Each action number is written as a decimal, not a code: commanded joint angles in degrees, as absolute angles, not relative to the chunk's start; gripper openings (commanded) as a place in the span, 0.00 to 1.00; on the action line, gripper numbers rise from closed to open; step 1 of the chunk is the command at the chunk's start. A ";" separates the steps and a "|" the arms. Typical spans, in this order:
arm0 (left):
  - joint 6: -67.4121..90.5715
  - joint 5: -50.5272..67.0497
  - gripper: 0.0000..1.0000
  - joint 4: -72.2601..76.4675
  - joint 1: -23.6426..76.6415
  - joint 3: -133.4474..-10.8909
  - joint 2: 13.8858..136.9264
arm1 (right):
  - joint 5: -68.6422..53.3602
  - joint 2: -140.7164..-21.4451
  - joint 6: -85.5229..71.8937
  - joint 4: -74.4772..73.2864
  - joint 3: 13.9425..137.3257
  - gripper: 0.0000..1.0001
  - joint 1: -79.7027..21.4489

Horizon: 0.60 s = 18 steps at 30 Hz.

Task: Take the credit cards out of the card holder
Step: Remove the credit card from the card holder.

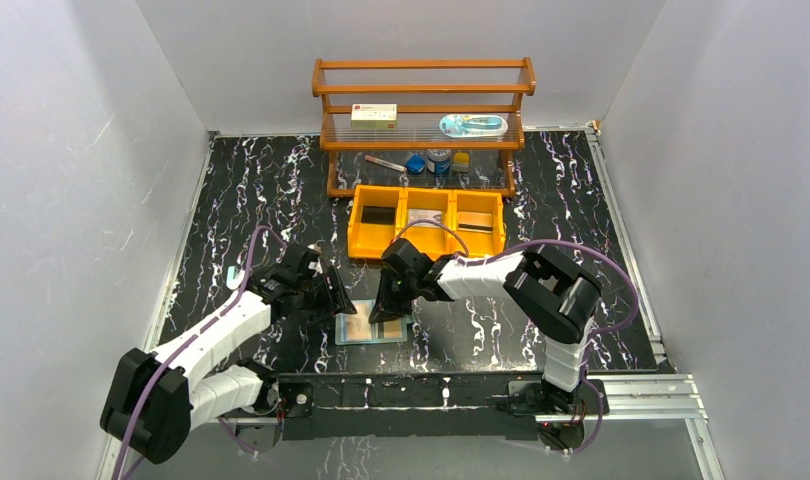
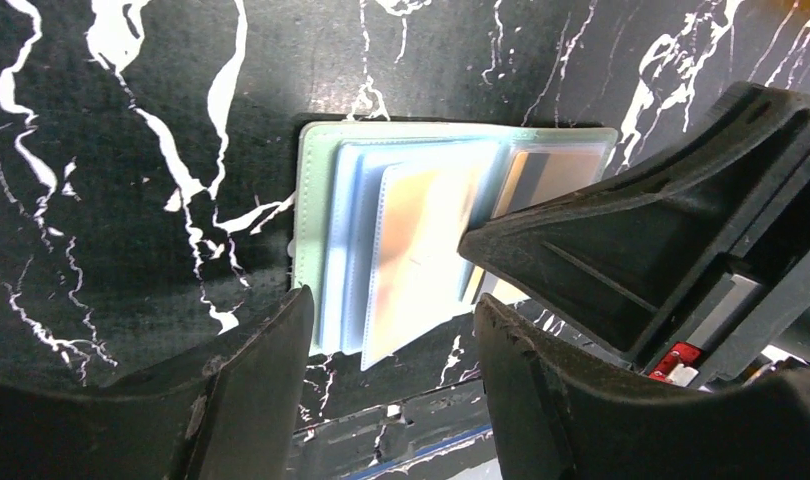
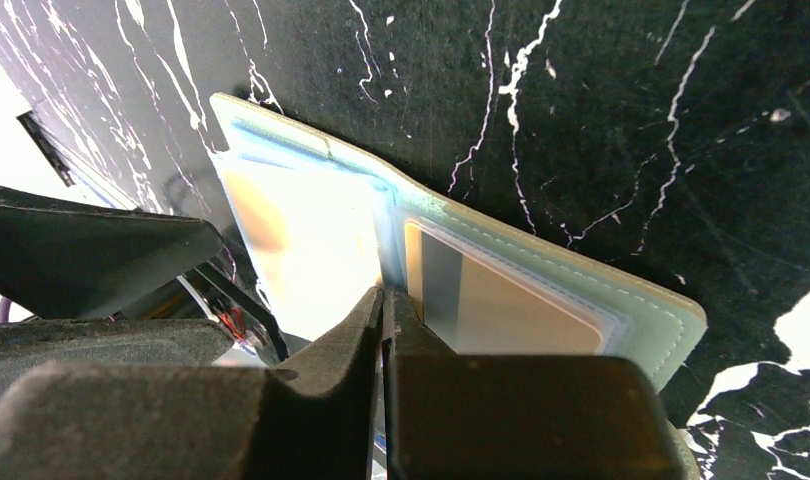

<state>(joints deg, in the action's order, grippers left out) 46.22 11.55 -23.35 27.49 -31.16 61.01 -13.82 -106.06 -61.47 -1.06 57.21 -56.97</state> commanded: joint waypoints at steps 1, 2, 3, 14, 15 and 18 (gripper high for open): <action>45.78 9.96 0.57 -26.22 27.33 -33.40 59.94 | -11.60 -105.47 -61.58 -2.64 55.22 0.12 -56.63; 45.33 10.77 0.56 -25.39 27.29 -33.33 59.61 | -11.68 -105.47 -61.60 -2.71 55.13 0.12 -56.61; 45.05 11.68 0.55 -24.53 27.33 -33.17 59.45 | -11.69 -105.47 -61.60 -2.72 55.17 0.12 -56.55; 47.72 18.75 0.49 -17.96 27.29 -29.11 62.91 | -11.56 -105.72 -61.87 -3.23 55.05 0.12 -56.37; 47.60 17.68 0.49 -19.05 27.28 -29.45 63.00 | -11.60 -105.80 -61.94 -3.25 55.09 0.12 -56.39; 47.05 14.16 0.52 -22.14 27.31 -30.47 61.84 | -11.62 -105.91 -62.05 -3.34 55.07 0.12 -56.38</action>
